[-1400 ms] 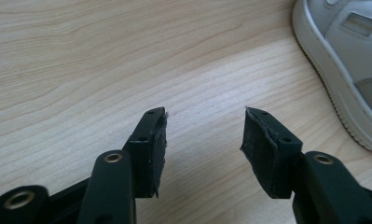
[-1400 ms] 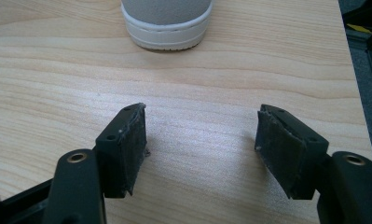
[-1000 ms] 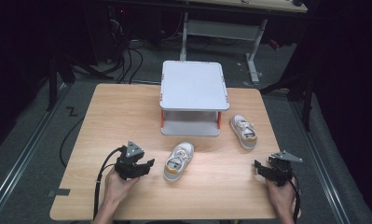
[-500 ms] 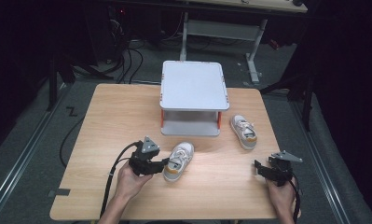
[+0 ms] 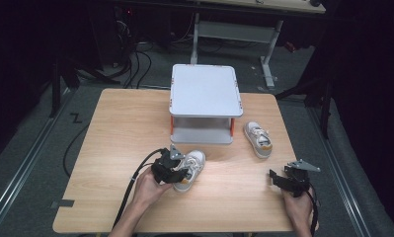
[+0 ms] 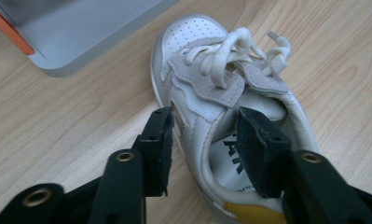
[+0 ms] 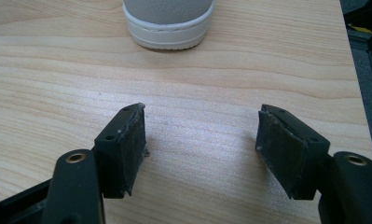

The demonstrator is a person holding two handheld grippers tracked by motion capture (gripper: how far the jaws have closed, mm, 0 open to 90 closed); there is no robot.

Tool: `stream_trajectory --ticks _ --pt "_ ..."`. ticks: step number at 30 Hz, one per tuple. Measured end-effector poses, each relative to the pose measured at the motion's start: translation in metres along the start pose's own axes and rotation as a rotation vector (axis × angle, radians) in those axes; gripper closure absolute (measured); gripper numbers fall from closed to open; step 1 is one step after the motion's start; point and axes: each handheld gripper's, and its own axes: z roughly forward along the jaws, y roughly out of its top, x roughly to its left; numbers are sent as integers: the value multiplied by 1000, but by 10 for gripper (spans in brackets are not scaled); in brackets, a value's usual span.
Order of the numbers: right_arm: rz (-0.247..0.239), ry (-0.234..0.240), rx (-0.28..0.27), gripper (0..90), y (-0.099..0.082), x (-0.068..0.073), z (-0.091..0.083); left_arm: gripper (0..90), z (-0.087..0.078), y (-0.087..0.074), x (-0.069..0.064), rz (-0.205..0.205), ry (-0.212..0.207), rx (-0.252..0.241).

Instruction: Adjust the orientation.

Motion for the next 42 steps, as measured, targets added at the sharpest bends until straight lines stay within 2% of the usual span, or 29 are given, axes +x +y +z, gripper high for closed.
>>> stream_trajectory --ticks 2,4,6,8,13,17,20,24,27,28,30,34,35,36,39,42 --pt "0 0 0 332 0 0 0 607 -1 0 0 -5 10 -4" --pt "-1 2 -1 332 0 0 0 662 -2 -1 2 -27 3 -18" --pt "-2 2 -1 332 0 0 0 719 -5 -1 0 -27 28 -21" --pt "-2 2 -1 331 0 0 0 754 -5 -1 -2 -26 27 -27" --pt "-2 2 -1 332 0 0 0 788 -4 3 -7 -39 29 -44" --pt "-2 2 -1 331 0 0 0 798 -4 7 -12 -34 55 -48" --pt "-2 2 -1 331 0 0 0 806 -3 8 -15 -49 72 -62" --pt "-2 3 -1 331 0 0 0 843 -4 11 -19 -42 125 -104" --pt "-2 3 -1 331 0 0 0 854 -6 15 -17 -71 105 -140" --pt "-2 3 0 331 0 0 0 856 -7 16 -19 -65 121 -152" --pt "-3 3 -1 331 0 0 0 856 -9 22 -22 -50 163 -145" --pt "-2 3 -1 331 0 0 0 856 -7 24 -23 -73 179 -138" --pt "-2 3 0 331 0 0 0 856 -5 24 -26 -70 198 -135" --pt "-2 3 0 330 0 0 0 855 -1 22 -32 -62 246 -121" --pt "-3 4 0 329 0 0 0 854 4 19 -34 -71 265 -108" --pt "-4 3 0 327 0 0 0 849 8 15 -37 -66 264 -112"
